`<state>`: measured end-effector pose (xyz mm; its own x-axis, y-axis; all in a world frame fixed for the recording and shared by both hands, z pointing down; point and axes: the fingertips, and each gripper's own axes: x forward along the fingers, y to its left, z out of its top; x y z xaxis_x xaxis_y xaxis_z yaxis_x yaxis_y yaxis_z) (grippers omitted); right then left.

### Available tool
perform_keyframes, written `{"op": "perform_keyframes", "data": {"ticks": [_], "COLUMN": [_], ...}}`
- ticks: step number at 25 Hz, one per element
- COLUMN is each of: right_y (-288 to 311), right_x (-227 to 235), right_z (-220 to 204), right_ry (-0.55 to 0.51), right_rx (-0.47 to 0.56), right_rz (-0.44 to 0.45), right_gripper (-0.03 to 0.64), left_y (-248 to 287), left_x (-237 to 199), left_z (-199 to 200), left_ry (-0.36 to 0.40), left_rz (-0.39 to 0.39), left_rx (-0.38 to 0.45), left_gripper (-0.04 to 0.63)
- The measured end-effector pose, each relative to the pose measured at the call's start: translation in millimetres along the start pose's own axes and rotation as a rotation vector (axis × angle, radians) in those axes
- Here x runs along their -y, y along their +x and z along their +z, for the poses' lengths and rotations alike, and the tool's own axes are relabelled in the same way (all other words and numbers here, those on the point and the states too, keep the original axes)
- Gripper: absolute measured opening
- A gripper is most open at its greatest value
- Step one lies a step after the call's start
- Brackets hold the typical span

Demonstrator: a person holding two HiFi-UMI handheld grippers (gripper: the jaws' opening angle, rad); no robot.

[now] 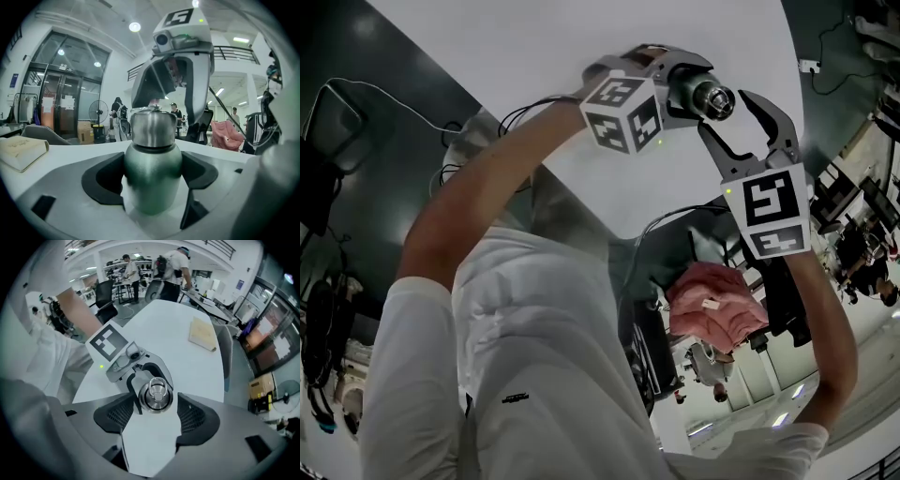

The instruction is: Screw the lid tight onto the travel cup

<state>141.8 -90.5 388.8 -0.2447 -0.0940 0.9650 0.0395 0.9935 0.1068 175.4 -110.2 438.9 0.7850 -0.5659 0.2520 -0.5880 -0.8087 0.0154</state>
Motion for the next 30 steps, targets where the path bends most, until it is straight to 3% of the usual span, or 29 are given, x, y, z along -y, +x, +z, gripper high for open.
{"op": "perform_keyframes", "data": {"ticks": [7, 14, 20, 24, 30], "right_y": [-6.9, -4.3, 4.9, 10.1, 10.2], "right_x": [-3.1, -13.0, -13.8, -12.2, -9.8], "right_z": [6.1, 8.7, 0.5, -2.7, 1.2], "right_ry": [-0.501, -0.855, -1.151, -1.138, -0.897], "right_rx": [-0.061, -0.073, -0.106, -0.133, -0.116], "right_rz": [0.083, 0.207, 0.236, 0.274, 0.290], "right_gripper": [0.259, 0.259, 0.261, 0.241, 0.239], "left_y": [0.6, 0.5, 0.2, -0.8, -0.5], "left_x": [0.0, -0.1, -0.1, -0.7, -1.0], "left_z": [-0.1, 0.6, 1.1, 1.4, 1.8], "left_ry": [0.000, -0.001, -0.001, -0.001, 0.000], "left_rz": [-0.001, -0.001, -0.001, -0.001, -0.001], "left_rx": [0.001, 0.002, 0.006, 0.006, 0.009], "left_gripper": [0.353, 0.353, 0.353, 0.353, 0.353]}}
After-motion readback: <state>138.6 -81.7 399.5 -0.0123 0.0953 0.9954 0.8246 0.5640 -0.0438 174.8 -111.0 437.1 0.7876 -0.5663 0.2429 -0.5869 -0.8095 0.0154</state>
